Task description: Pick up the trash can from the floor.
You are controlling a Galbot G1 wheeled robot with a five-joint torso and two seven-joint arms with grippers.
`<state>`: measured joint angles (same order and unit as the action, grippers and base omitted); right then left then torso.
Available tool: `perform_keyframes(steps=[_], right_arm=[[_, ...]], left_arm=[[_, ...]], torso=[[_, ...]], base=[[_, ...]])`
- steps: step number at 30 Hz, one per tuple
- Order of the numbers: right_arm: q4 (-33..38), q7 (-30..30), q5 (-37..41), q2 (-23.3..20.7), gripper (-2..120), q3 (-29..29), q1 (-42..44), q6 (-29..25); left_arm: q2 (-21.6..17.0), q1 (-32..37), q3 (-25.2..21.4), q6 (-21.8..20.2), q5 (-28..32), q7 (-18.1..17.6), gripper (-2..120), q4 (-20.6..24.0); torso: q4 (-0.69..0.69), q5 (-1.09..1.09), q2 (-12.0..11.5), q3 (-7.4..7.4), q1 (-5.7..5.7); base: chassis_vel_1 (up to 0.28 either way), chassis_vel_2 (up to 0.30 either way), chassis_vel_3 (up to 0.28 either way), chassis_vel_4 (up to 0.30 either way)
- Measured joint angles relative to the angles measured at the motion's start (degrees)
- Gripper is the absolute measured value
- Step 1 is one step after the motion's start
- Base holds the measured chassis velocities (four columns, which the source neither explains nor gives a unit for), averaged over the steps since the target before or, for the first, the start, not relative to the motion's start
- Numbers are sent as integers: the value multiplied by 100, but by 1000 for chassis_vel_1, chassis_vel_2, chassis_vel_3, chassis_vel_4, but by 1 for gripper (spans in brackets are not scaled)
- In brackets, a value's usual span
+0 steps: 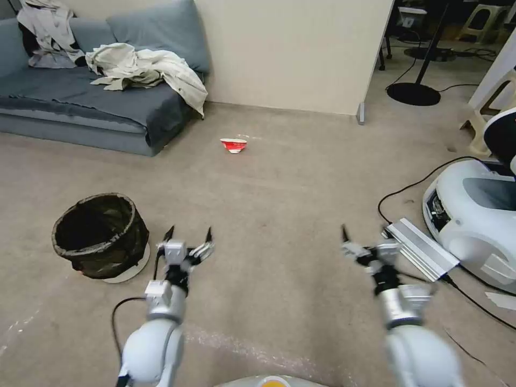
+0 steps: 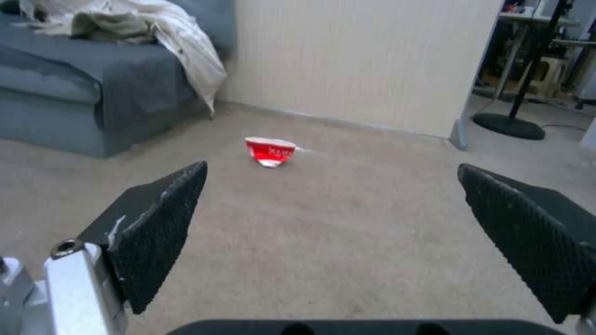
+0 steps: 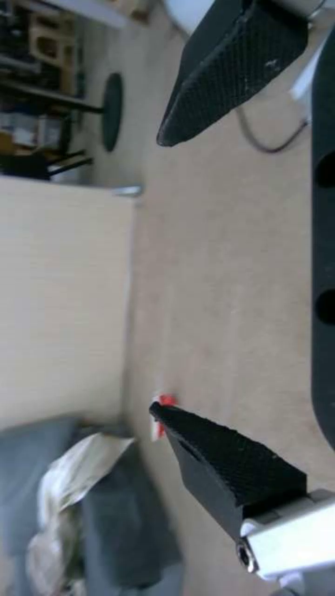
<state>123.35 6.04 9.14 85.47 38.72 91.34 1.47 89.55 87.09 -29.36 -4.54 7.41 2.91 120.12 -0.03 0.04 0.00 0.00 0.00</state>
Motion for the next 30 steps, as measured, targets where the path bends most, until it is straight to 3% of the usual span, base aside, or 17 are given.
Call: perform_keyframes(steps=[3, 12, 30], right_arm=[[-27, 70, 230, -85, 100, 33, 11, -189], [-174, 106, 409, -174, 100, 103, 59, -735], [-222, 121, 475, -201, 100, 75, 77, -938]], left_arm=[[-78, 49, -149, 99, -65, 6, 100, 14], [-270, 178, -450, 375, 21, 23, 100, 14], [-166, 359, -443, 436, 25, -68, 100, 71]], torso=[[5, -1, 0, 0, 0], [2, -4, 0, 0, 0], [2, -4, 0, 0, -1]], base=[[-17, -2, 0, -3], [0, 0, 0, 0], [0, 0, 0, 0]])
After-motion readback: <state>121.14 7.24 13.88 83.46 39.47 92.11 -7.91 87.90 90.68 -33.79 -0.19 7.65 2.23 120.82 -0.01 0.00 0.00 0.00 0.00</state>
